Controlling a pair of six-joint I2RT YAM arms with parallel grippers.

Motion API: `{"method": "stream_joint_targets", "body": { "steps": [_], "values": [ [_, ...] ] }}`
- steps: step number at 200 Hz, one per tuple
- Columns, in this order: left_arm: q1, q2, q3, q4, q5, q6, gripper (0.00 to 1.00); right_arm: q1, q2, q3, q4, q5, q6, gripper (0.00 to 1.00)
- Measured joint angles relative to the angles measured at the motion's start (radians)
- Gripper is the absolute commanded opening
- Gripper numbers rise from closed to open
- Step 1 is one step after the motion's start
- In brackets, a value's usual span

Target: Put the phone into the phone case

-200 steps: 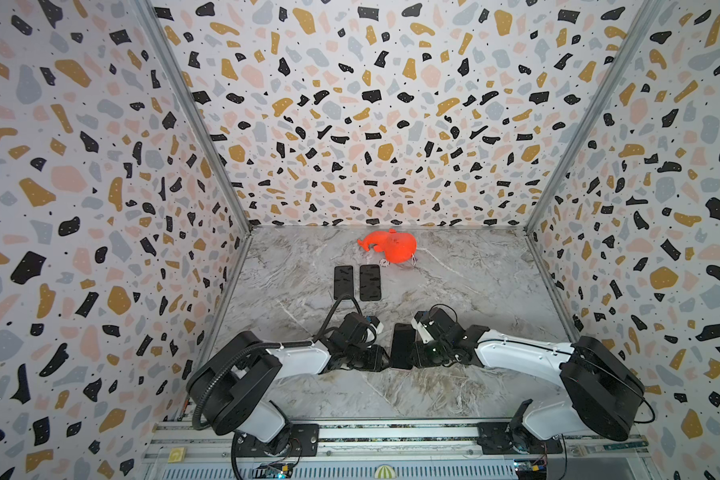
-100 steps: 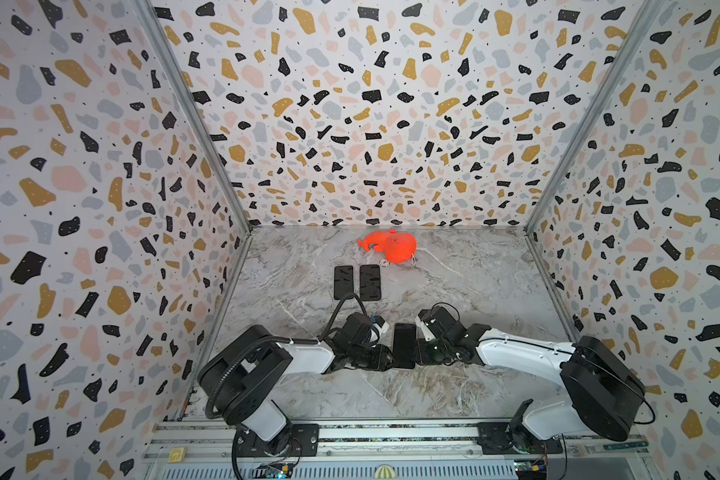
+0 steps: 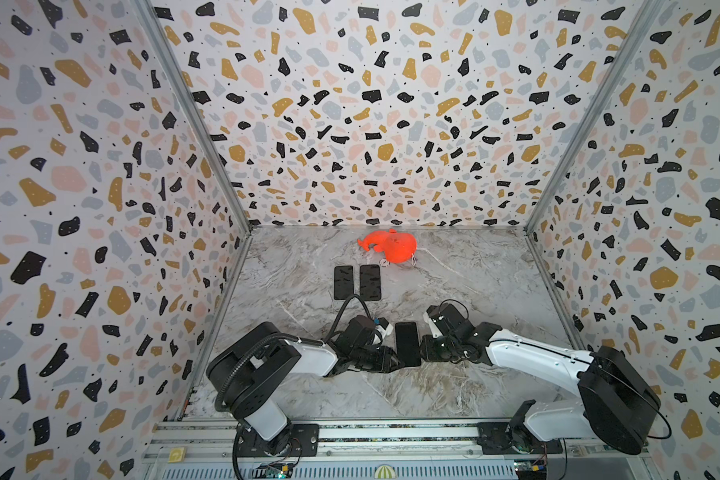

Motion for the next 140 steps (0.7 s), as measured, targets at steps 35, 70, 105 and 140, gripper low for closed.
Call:
{"method": "stream_joint_targets", "body": {
  "steps": [35,70,105,140],
  "values": [
    [0.000,0.002,-0.011,0.021,0.002,0.000,0.40,0.007,-0.003,-0.023,0.000,-0.005,0.010,0.22],
    [0.000,0.005,-0.013,0.032,0.005,-0.002,0.39,0.019,-0.003,-0.032,0.004,-0.014,0.018,0.19],
    [0.000,0.005,-0.017,0.038,0.005,-0.002,0.39,0.029,0.000,-0.034,0.012,-0.020,0.024,0.18],
    [0.000,0.005,-0.019,0.041,0.006,-0.002,0.39,0.032,0.002,-0.046,0.017,-0.026,0.028,0.18]
  ]
}}
